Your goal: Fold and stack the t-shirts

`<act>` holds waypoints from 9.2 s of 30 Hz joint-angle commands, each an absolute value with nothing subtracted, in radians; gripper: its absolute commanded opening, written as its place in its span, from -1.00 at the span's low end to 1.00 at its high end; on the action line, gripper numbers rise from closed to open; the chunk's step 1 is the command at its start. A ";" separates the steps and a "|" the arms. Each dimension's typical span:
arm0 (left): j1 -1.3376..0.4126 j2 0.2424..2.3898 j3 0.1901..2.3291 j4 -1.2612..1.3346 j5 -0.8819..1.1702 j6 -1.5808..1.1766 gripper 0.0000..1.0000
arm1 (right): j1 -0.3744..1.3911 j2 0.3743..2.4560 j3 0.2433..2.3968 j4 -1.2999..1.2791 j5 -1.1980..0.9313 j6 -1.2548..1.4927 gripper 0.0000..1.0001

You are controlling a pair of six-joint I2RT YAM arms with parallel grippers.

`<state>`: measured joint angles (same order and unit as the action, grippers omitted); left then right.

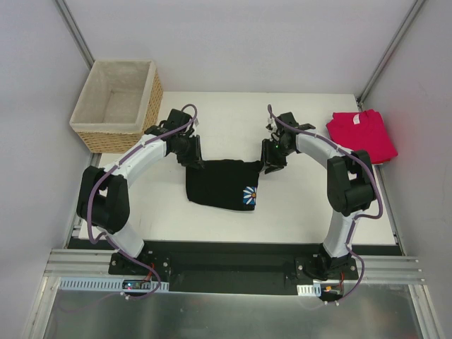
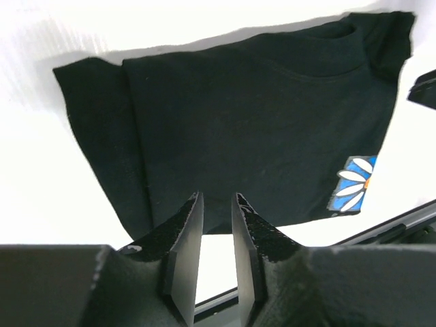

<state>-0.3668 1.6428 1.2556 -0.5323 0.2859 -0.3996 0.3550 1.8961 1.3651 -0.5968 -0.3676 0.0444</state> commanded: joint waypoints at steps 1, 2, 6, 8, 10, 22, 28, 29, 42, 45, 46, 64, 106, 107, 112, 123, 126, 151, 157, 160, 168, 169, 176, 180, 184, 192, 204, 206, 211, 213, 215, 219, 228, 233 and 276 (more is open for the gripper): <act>-0.364 1.660 1.247 -0.503 0.291 -0.370 -0.56 | 0.356 1.899 1.391 -0.580 -0.393 0.046 -0.27; -0.364 1.680 1.250 -0.502 0.296 -0.371 -0.57 | 0.357 1.899 1.384 -0.578 -0.394 0.046 -0.27; -0.364 1.703 1.255 -0.488 0.302 -0.383 -0.58 | 0.356 1.908 1.365 -0.575 -0.394 0.055 -0.27; -0.364 1.704 1.256 -0.482 0.305 -0.387 -0.59 | 0.356 1.913 1.364 -0.575 -0.397 0.067 -0.28; -0.364 1.703 1.259 -0.480 0.307 -0.380 -0.58 | 0.357 1.917 1.364 -0.572 -0.400 0.074 -0.28; -0.362 1.675 1.229 -0.480 0.305 -0.365 -0.49 | 0.357 1.991 1.327 -0.448 -0.500 0.172 -0.27; -0.362 1.675 1.215 -0.479 0.301 -0.364 -0.51 | 0.360 1.973 1.318 -0.437 -0.508 0.173 -0.41; -0.362 1.680 1.215 -0.479 0.304 -0.364 -0.52 | 0.365 1.964 1.316 -0.449 -0.503 0.163 -0.44; -0.362 1.697 1.213 -0.477 0.314 -0.367 -0.59 | 0.371 1.746 1.322 -0.529 -0.457 0.130 -0.83; -0.362 1.692 1.207 -0.477 0.308 -0.365 -0.59 | 0.373 1.717 1.357 -0.554 -0.454 0.123 -0.83; -0.362 1.692 1.204 -0.477 0.308 -0.365 -0.60 | 0.373 1.710 1.365 -0.557 -0.453 0.120 -0.83; -0.362 1.675 1.160 -0.476 0.311 -0.368 -0.56 | 0.379 1.776 1.350 -0.549 -0.457 0.123 -0.31; -0.175 1.733 1.140 -0.351 0.350 -0.391 -0.27 | 0.402 1.795 1.358 -0.552 -0.423 0.163 -0.27; -0.175 1.738 1.134 -0.342 0.359 -0.397 -0.28 | 0.402 1.804 1.355 -0.554 -0.422 0.160 -0.27; -0.181 1.758 1.091 -0.273 0.410 -0.440 -0.56 | 0.408 1.819 1.318 -0.543 -0.430 0.158 -0.28; -0.239 1.815 1.126 -0.229 0.485 -0.462 -1.00 | 0.423 1.850 1.295 -0.526 -0.433 0.161 -0.29; -0.262 1.819 1.123 -0.224 0.480 -0.479 -1.00 | 0.434 1.861 1.298 -0.525 -0.433 0.164 -0.29; -0.324 1.635 1.137 -0.436 0.295 -0.370 -0.17 | 0.445 1.792 1.339 -0.609 -0.379 0.109 -0.30; -0.316 1.557 1.158 -0.482 0.273 -0.351 -0.14 | 0.443 1.752 1.336 -0.630 -0.318 0.109 -0.30; -0.316 1.537 1.167 -0.479 0.324 -0.356 -0.15 | 0.440 1.730 1.331 -0.634 -0.258 0.107 -0.31; -0.324 1.551 1.210 -0.466 0.382 -0.380 -0.74 | 0.400 1.727 1.364 -0.681 -0.106 0.127 -0.50; -0.328 1.558 1.210 -0.463 0.385 -0.383 -0.83 | 0.394 1.736 1.374 -0.690 -0.095 0.118 -0.60; -0.377 1.629 1.218 -0.393 0.433 -0.431 -1.00 | 0.390 1.822 1.401 -0.687 -0.097 0.097 -0.87; -0.406 1.684 1.267 -0.382 0.436 -0.440 -1.00 | 0.391 1.830 1.387 -0.655 -0.176 0.110 -0.90; -0.411 1.739 1.305 -0.371 0.445 -0.446 -1.00 | 0.394 1.841 1.374 -0.615 -0.273 0.109 -0.90; -0.414 1.883 1.325 -0.316 0.460 -0.469 -1.00 | 0.399 1.861 1.351 -0.615 -0.301 0.106 -0.91; -0.420 2.002 1.318 -0.267 0.443 -0.477 -1.00 | 0.400 1.913 1.367 -0.672 -0.318 0.066 -0.91; -0.420 2.008 1.334 -0.268 0.439 -0.482 -1.00 | 0.400 1.916 1.371 -0.680 -0.316 0.063 -0.91; -0.413 2.011 1.345 -0.267 0.400 -0.480 -1.00 | 0.399 1.924 1.373 -0.699 -0.296 0.054 -0.92; -0.402 1.994 1.328 -0.267 0.388 -0.482 -1.00 | 0.400 1.925 1.371 -0.707 -0.284 0.046 -0.92; -0.381 1.974 1.293 -0.267 0.377 -0.477 -1.00 | 0.400 1.930 1.376 -0.713 -0.276 0.037 -0.92; -0.335 1.893 1.218 -0.267 0.367 -0.465 -1.00 | 0.400 1.947 1.381 -0.716 -0.250 0.032 -0.92; -0.279 1.801 1.101 -0.271 0.351 -0.433 -1.00 | 0.374 2.052 1.509 -0.776 -0.146 -0.041 -0.90; -0.278 1.790 1.106 -0.275 0.362 -0.449 -1.00 | 0.354 2.057 1.566 -0.787 -0.159 -0.052 -0.91; -0.279 1.385 1.063 -0.433 0.431 -0.413 -0.51 | -0.221 1.660 1.506 -0.919 0.152 -0.100 -0.44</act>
<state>-0.2863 1.4040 1.0786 -0.4347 0.3946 -0.4046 -0.2066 1.6497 1.4754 -0.8700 0.0555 -0.0959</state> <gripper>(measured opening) 0.246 0.276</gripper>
